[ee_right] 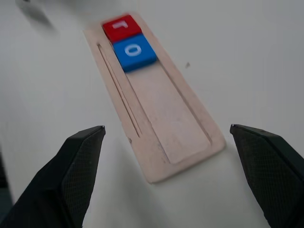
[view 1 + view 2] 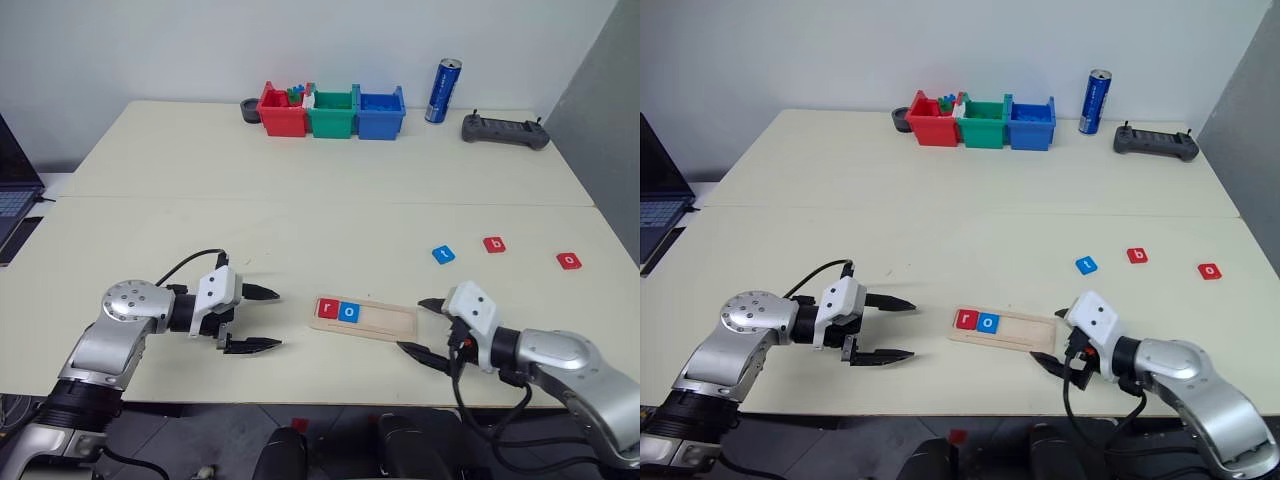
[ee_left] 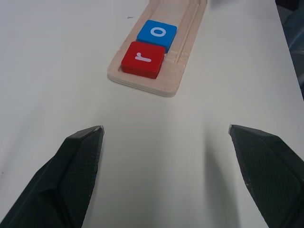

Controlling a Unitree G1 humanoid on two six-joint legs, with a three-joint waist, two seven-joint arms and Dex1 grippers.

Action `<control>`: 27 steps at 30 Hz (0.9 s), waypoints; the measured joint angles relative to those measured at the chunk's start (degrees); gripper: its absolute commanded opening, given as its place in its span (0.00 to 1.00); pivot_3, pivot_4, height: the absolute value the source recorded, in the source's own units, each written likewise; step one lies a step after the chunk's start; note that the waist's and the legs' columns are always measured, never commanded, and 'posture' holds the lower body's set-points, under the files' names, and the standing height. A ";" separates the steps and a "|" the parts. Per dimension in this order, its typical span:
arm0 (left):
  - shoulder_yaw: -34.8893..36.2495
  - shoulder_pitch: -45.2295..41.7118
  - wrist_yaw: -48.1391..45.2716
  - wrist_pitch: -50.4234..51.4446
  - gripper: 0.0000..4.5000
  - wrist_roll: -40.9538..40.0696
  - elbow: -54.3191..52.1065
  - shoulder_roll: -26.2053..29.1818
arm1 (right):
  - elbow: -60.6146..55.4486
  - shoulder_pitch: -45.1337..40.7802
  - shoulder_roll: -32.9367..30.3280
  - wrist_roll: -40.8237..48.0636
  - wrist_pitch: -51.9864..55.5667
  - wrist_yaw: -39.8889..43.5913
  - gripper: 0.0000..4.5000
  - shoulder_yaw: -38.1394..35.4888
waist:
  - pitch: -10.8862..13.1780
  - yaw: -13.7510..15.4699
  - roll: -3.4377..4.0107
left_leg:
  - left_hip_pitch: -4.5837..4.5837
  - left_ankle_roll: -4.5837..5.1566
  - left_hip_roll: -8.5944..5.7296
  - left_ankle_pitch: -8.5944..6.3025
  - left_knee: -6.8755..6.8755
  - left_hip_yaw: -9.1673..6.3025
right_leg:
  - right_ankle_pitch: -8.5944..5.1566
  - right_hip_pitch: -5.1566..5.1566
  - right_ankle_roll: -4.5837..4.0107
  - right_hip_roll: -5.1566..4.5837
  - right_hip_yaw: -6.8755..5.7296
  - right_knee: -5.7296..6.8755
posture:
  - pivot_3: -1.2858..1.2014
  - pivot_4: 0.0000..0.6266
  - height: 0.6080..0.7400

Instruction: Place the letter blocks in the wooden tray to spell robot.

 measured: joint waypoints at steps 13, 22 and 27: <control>0.23 -1.47 2.35 5.48 0.99 -2.34 -6.44 -0.04 | 11.54 -6.92 4.29 -2.17 -0.46 -10.25 1.00 -6.49 | 0.01 -0.15 0.00 | 0.00 0.00 0.00 0.00 -0.04 0.03 | 0.06 -0.04 -0.11 0.01 0.02 0.00 | 0.52 0.24 1.00; 0.84 -1.27 2.37 7.70 0.99 -2.65 -10.05 0.83 | 23.26 -16.08 9.07 -8.32 -2.82 -17.98 1.00 -6.32 | 0.02 -1.16 0.03 | 0.00 0.00 0.01 0.00 -0.09 0.02 | 0.09 -0.05 -0.19 0.02 0.01 0.01 | 0.52 0.24 1.00; 1.14 -0.80 2.23 8.37 0.99 -3.58 -10.43 1.06 | 29.11 -17.53 9.53 -11.03 -4.74 -20.28 1.00 -6.50 | 0.03 -1.16 0.05 | -0.04 0.00 -0.02 0.00 -0.09 0.04 | 0.09 -0.07 -0.20 -0.01 0.02 -0.01 | 0.52 0.24 1.00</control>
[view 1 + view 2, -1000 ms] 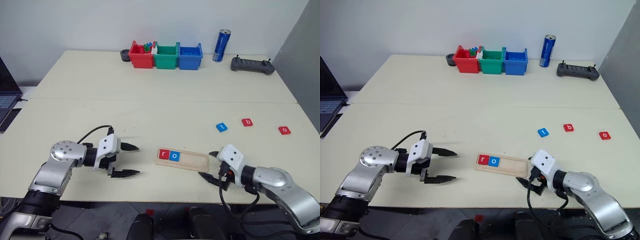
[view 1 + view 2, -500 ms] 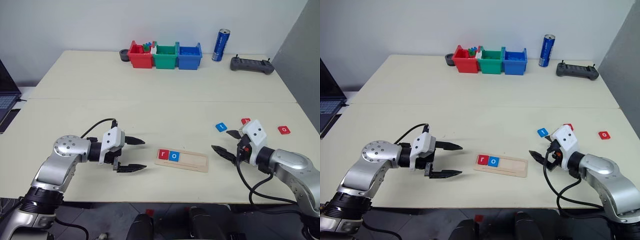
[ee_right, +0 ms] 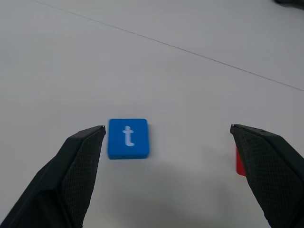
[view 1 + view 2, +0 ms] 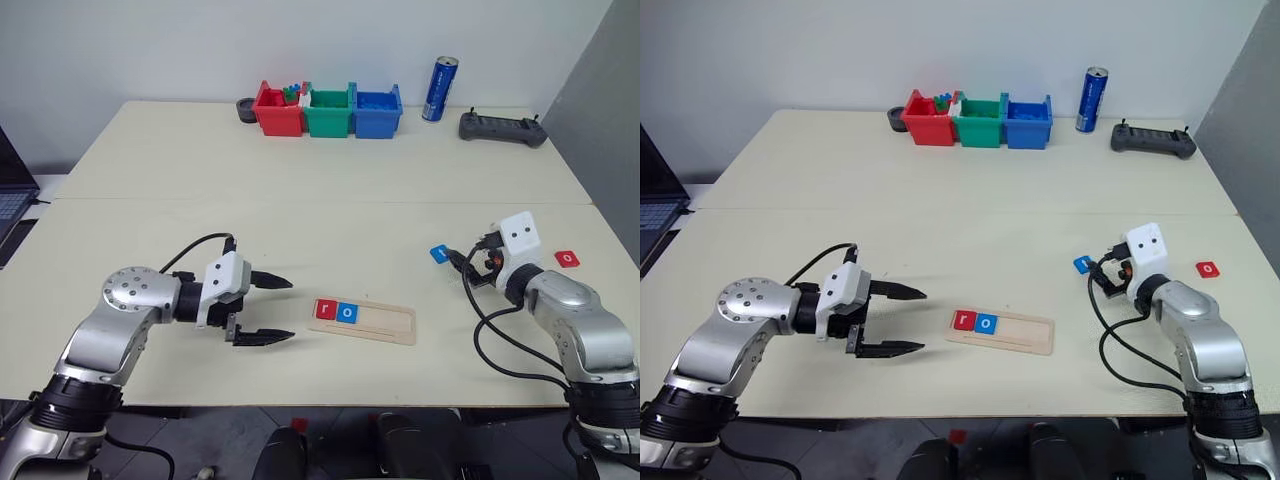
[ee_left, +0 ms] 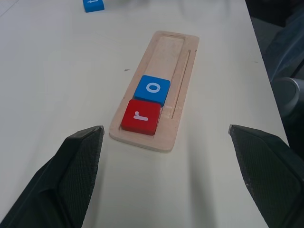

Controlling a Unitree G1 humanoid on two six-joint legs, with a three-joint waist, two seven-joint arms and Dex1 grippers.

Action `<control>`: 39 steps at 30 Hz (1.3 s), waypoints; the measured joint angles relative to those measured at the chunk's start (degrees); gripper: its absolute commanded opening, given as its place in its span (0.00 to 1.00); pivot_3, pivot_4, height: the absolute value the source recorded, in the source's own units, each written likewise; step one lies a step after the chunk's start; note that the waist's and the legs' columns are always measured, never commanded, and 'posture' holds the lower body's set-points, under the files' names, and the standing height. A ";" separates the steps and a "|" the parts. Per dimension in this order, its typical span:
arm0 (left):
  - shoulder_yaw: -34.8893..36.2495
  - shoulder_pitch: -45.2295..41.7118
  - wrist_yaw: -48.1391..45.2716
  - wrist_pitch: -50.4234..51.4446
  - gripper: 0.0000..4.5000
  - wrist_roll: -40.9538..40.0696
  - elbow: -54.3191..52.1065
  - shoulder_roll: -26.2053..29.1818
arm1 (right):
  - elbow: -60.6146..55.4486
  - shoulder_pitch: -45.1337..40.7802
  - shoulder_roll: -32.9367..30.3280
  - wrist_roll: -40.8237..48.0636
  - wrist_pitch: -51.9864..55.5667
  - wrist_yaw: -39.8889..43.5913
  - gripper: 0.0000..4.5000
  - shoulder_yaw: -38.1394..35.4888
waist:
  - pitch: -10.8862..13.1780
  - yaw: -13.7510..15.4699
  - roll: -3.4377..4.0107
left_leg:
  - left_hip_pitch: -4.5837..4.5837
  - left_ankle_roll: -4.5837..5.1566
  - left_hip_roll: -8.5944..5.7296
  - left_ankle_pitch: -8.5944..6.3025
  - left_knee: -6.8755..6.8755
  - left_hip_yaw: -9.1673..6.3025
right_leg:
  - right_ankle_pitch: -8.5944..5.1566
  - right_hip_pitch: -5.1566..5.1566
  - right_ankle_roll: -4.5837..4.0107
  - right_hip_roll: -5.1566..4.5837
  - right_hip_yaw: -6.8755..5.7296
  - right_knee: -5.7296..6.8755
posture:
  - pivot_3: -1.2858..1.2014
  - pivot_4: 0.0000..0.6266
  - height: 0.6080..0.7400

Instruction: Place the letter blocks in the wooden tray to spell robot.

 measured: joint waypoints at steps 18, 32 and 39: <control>0.03 0.41 0.02 -1.67 0.99 0.21 -0.20 -0.01 | -17.21 2.82 1.51 5.44 26.59 -6.13 1.00 -11.32 | 0.02 -0.13 0.04 | 0.00 0.00 0.01 0.00 -0.02 -0.02 | -0.03 -0.02 0.03 0.02 0.00 0.02 | 0.52 0.24 1.00; -0.05 1.05 -0.02 -4.87 0.99 1.43 2.11 -0.26 | -25.69 2.88 2.00 6.87 38.43 -7.02 1.00 -17.57 | 0.02 -0.14 0.04 | 0.00 0.00 0.02 0.00 -0.03 -0.01 | -0.05 -0.02 0.06 0.02 0.00 0.01 | 0.52 0.24 1.00; -0.14 1.39 -0.03 -4.87 0.99 1.55 2.10 -0.35 | -30.40 2.96 1.72 7.77 44.39 -6.17 1.00 -21.88 | 0.02 -0.13 0.04 | 0.00 0.00 0.02 0.00 -0.03 -0.01 | -0.07 -0.02 0.08 0.02 0.00 0.00 | 0.52 0.24 1.00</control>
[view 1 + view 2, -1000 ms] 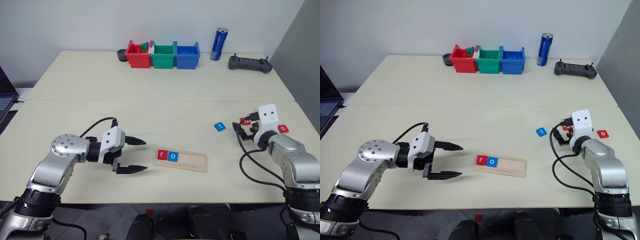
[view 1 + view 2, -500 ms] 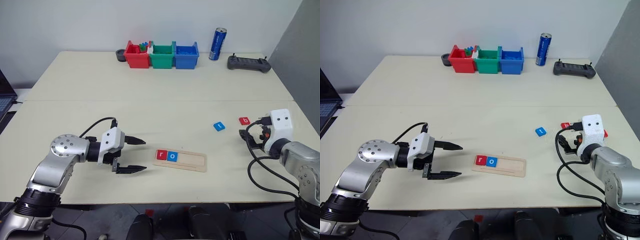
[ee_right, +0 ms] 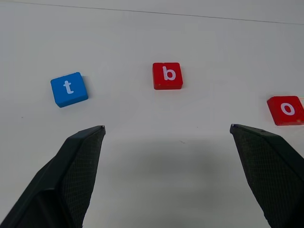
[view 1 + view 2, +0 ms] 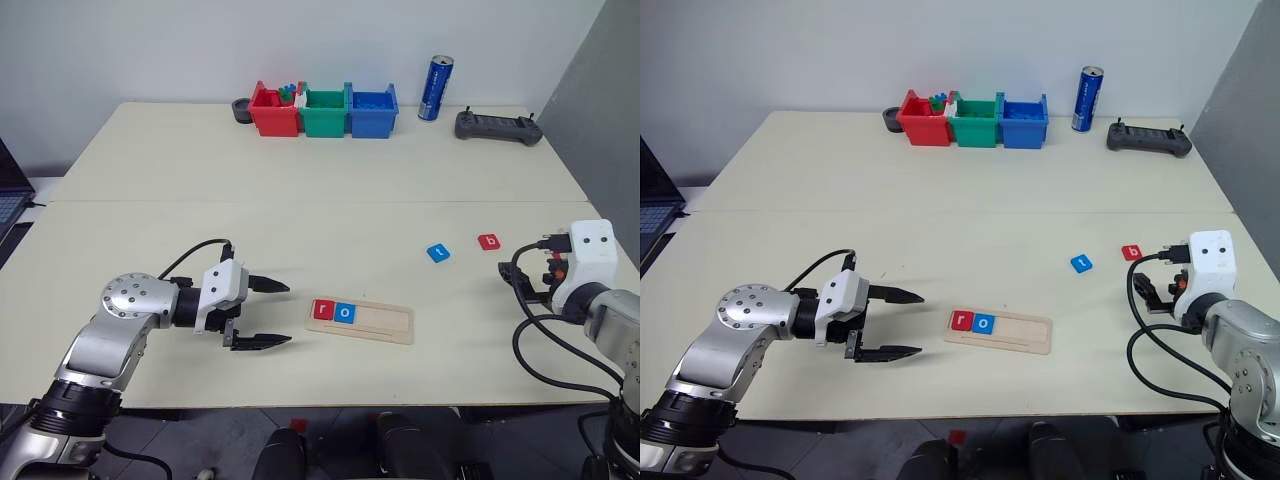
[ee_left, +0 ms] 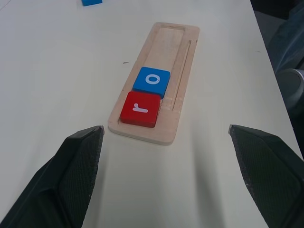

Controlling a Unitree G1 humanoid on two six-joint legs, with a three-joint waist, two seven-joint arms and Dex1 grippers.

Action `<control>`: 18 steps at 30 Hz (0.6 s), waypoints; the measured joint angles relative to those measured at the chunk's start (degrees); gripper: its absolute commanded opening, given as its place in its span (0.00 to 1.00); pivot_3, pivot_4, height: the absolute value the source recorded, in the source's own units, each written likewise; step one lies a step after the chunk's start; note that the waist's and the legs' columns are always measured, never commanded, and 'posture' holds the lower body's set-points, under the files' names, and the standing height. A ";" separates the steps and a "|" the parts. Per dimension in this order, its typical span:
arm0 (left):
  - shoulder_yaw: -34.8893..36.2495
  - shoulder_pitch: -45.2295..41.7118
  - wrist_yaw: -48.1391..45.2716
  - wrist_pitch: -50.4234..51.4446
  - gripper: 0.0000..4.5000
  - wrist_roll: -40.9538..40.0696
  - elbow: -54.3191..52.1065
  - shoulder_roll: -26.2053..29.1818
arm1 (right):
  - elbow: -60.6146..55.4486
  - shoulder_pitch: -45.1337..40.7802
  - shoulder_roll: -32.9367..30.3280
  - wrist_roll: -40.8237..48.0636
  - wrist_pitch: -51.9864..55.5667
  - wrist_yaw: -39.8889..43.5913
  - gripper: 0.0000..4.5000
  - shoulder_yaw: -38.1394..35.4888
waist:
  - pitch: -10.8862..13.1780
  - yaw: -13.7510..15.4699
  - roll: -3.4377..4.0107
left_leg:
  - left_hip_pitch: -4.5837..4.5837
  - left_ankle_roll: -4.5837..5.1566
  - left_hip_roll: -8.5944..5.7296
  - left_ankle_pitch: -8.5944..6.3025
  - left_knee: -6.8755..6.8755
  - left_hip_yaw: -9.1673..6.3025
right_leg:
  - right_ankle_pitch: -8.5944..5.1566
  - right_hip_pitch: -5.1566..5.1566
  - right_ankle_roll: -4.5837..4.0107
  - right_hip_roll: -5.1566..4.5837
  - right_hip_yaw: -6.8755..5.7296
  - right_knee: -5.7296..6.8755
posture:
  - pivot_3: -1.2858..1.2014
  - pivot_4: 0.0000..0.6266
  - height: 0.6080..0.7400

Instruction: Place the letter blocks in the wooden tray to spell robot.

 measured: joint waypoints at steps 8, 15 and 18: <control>-1.25 -1.59 -1.02 -0.75 0.99 0.45 1.23 -0.87 | -1.33 0.81 -0.01 -0.18 1.54 -0.05 1.00 -0.75 | 0.00 -0.03 0.00 | 0.01 0.00 0.00 0.00 -0.01 0.01 | -0.03 0.00 0.03 0.00 0.01 0.00 | 0.52 0.24 1.00; -1.26 -1.73 -1.40 -1.71 0.99 0.99 2.36 -0.91 | -1.79 0.90 0.07 -0.62 1.60 -0.07 1.00 -0.75 | 0.00 -0.01 0.00 | 0.00 0.00 0.00 0.00 -0.01 0.01 | -0.04 0.00 0.04 0.00 0.00 -0.01 | 0.52 0.24 1.00; -1.27 -1.73 -1.39 -2.03 0.99 1.06 2.38 -1.08 | -1.77 1.20 0.07 -0.91 1.53 -0.04 1.00 -0.75 | 0.00 -0.02 0.00 | 0.00 0.00 0.00 0.00 -0.01 0.01 | -0.04 0.00 0.04 0.00 0.00 -0.01 | 0.52 0.24 1.00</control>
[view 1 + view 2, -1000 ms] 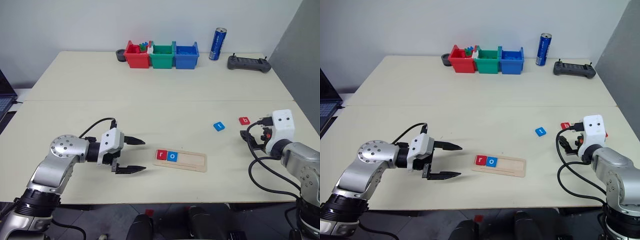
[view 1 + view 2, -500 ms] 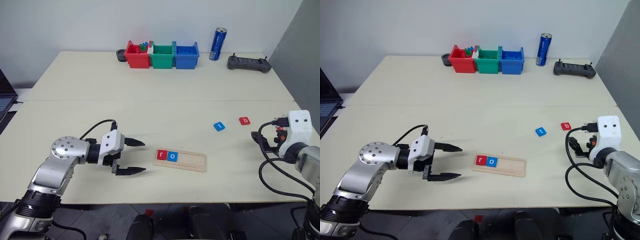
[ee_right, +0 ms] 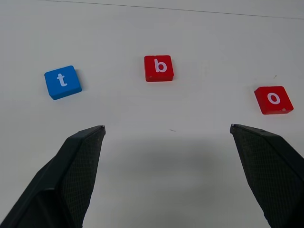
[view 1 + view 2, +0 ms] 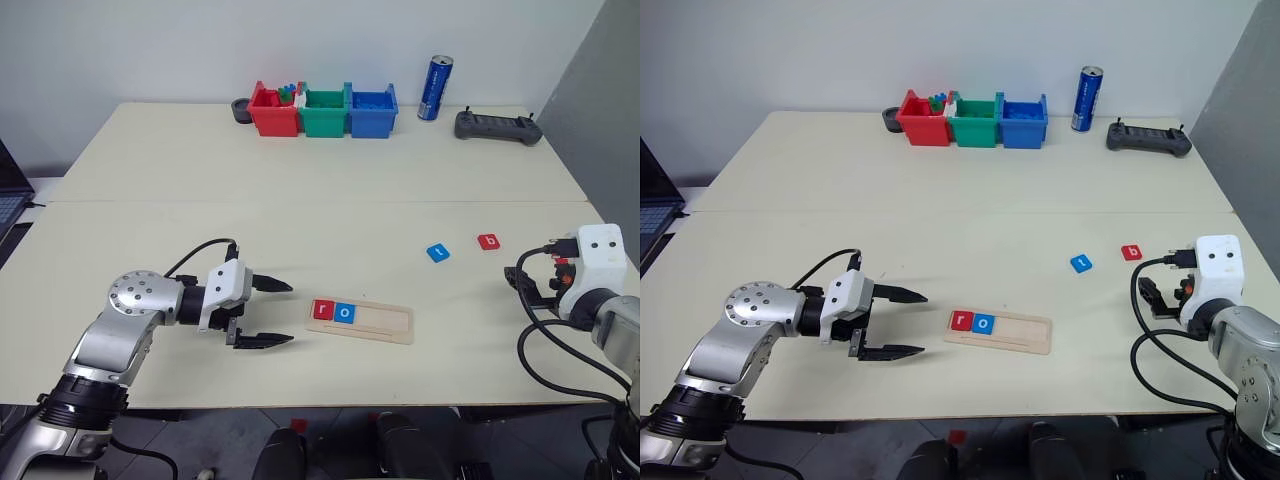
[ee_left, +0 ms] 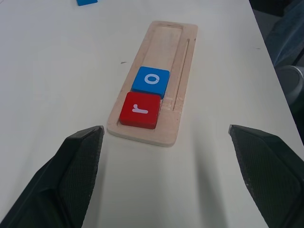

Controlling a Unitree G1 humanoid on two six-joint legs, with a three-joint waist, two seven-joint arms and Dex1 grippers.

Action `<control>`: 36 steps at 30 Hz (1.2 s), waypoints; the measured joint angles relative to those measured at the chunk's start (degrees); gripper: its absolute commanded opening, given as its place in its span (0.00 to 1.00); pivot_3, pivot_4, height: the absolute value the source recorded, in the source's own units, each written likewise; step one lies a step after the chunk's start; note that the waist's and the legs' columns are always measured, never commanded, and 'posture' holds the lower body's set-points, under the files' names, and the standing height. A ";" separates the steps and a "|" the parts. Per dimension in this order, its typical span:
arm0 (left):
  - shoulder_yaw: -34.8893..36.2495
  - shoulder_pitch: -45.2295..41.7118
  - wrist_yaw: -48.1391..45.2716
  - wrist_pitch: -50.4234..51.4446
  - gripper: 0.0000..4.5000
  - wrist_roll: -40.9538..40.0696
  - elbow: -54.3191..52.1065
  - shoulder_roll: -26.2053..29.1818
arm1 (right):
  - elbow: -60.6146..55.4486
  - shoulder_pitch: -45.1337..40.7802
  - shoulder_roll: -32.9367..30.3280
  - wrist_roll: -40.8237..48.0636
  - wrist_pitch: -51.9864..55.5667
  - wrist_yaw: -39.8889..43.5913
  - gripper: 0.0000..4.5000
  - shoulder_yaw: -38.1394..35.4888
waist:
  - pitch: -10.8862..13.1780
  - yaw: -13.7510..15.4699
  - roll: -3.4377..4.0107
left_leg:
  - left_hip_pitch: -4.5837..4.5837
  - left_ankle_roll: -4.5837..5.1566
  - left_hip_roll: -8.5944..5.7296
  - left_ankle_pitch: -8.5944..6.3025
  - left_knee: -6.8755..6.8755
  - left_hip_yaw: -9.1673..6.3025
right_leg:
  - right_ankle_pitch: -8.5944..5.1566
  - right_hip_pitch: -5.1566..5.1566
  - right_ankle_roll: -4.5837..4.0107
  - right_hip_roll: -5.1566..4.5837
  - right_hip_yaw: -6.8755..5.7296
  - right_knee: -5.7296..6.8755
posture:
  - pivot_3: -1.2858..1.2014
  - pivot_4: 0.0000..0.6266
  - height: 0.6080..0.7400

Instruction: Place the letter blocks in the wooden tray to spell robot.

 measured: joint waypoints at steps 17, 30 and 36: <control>0.00 0.22 0.18 -0.16 0.99 0.08 -0.02 -0.04 | 0.06 0.40 -0.03 -0.27 -2.93 0.21 1.00 0.87 | 0.00 -0.01 0.00 | 0.00 0.00 0.00 0.00 0.00 0.00 | -0.03 0.00 0.05 0.00 0.00 0.00 | 0.52 0.24 1.00; -0.78 -1.78 1.62 0.66 0.99 0.24 -0.05 -1.42 | 21.25 -7.78 5.02 -6.10 -24.23 -2.91 1.00 16.21 | 0.01 -0.16 0.01 | -0.02 0.00 0.00 0.00 -0.01 0.02 | 0.07 -0.03 -0.12 -0.01 0.00 -0.02 | 0.52 0.24 1.00; -0.79 -0.03 1.76 0.43 0.99 0.23 -0.19 -1.42 | 35.27 -10.15 6.06 -10.33 -36.00 -4.68 1.00 18.29 | 0.02 -0.20 0.04 | -0.03 0.01 0.00 0.00 -0.03 0.01 | 0.09 -0.06 -0.15 -0.01 0.00 -0.01 | 0.52 0.24 1.00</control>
